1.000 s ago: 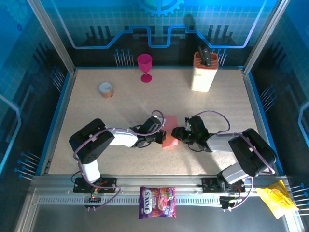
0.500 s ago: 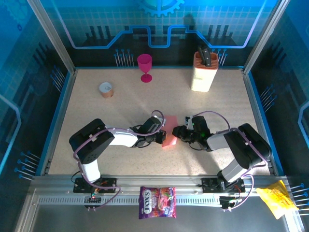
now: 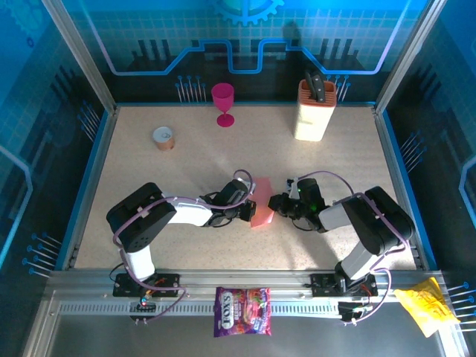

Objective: Fold a paper plane with a square sheet of paper (pick it up from the middle)
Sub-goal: Turn over the paper at the center of the table.

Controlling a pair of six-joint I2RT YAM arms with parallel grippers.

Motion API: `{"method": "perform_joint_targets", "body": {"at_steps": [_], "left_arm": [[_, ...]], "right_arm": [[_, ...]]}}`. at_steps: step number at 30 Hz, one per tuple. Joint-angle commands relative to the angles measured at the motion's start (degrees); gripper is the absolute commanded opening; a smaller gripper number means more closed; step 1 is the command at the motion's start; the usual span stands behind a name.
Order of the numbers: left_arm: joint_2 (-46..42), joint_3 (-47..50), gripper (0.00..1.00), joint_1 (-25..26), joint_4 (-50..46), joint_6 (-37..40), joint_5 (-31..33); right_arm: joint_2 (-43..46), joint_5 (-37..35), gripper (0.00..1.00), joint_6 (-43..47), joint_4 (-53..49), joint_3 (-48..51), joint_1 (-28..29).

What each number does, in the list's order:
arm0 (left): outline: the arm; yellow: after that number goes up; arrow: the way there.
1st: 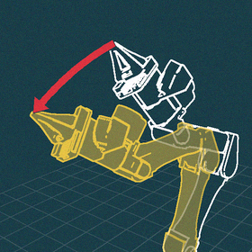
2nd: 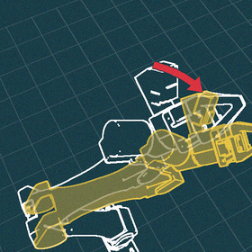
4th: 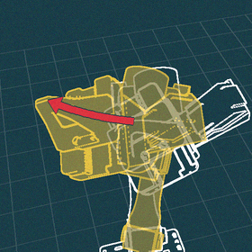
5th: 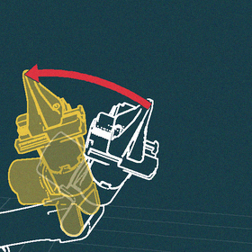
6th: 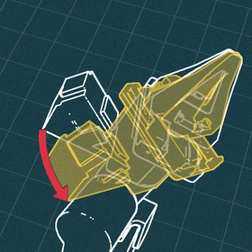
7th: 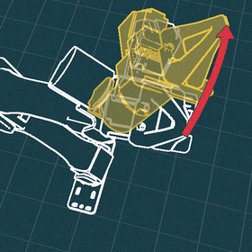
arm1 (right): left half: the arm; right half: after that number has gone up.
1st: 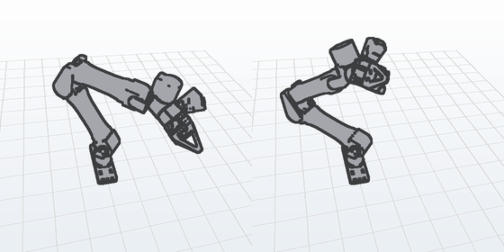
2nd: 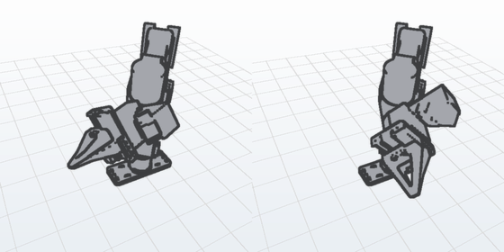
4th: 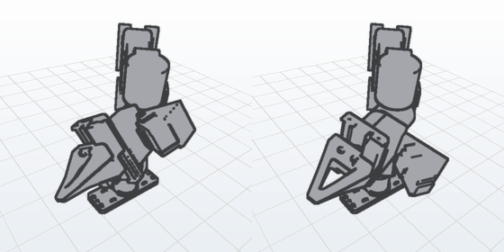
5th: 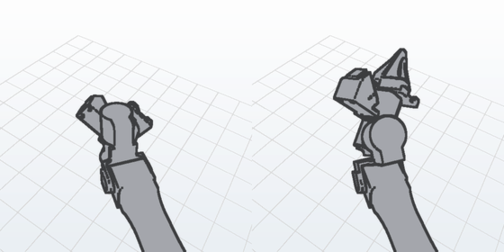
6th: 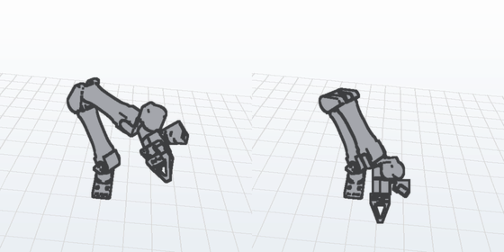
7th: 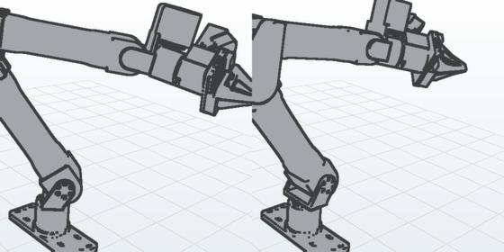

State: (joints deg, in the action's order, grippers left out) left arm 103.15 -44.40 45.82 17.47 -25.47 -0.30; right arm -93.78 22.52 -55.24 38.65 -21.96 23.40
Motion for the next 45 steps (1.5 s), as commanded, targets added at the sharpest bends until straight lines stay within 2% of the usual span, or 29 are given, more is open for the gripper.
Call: {"method": "perform_joint_targets", "body": {"at_steps": [1,4,7,10,12,16,19,22,25,29,35,40,42,45], "left_arm": [[1.9,1.8,0.00,0.6,-7.1,0.5,-1.5],[0.9,1.7,0.00,0.6,-7.5,0.1,-1.3],[-2.1,1.9,0.00,0.5,-7.9,-1.3,-0.3],[-7.1,3.4,0.00,-0.3,-8.0,-3.9,1.8],[-10.6,5.2,0.00,-1.6,-7.8,-6.9,3.0],[-17.4,8.1,0.00,-4.6,-10.5,-12.3,5.7],[-21.8,8.7,0.00,-6.9,-13.8,-14.7,5.7],[-25.3,8.0,0.00,-8.5,-17.6,-15.3,5.4],[-27.8,6.2,0.00,-9.8,-21.6,-14.8,4.9],[-30.3,4.9,0.00,-11.2,-25.2,-14.1,4.3],[-33.1,6.2,0.00,-13.9,-26.3,-14.2,2.5],[-35.8,7.4,0.00,-16.3,-27.6,-13.8,2.0],[-36.8,7.8,0.00,-17.3,-28.4,-13.7,2.1],[-38.1,8.4,0.00,-18.1,-29.5,-13.8,2.6]], "right_arm": [[-0.1,-0.4,0.03,0.9,2.8,0.9,-1.2],[2.0,-0.1,0.00,0.6,1.6,1.0,-1.3],[7.8,-1.2,0.00,1.9,-5.7,0.0,-1.3],[17.5,-6.2,0.00,6.3,-21.9,-3.3,-0.9],[23.7,-11.6,0.00,10.0,-36.7,-7.8,-0.5],[29.1,-23.2,0.00,16.3,-59.5,-17.3,1.2],[29.4,-35.0,0.00,18.8,-71.7,-23.7,5.6],[27.1,-49.2,0.00,18.8,-81.5,-29.4,12.7],[22.5,-61.2,0.00,16.1,-89.4,-34.2,19.3],[13.8,-72.2,0.00,9.3,-98.7,-39.0,26.5],[-3.5,-75.8,0.00,-1.8,-108.9,-47.1,35.4],[-14.2,-71.1,0.00,-1.5,-104.9,-53.3,40.7],[-16.6,-68.8,0.09,1.2,-101.5,-55.6,41.8],[-17.7,-63.0,0.41,6.6,-95.1,-57.1,41.8]]}}
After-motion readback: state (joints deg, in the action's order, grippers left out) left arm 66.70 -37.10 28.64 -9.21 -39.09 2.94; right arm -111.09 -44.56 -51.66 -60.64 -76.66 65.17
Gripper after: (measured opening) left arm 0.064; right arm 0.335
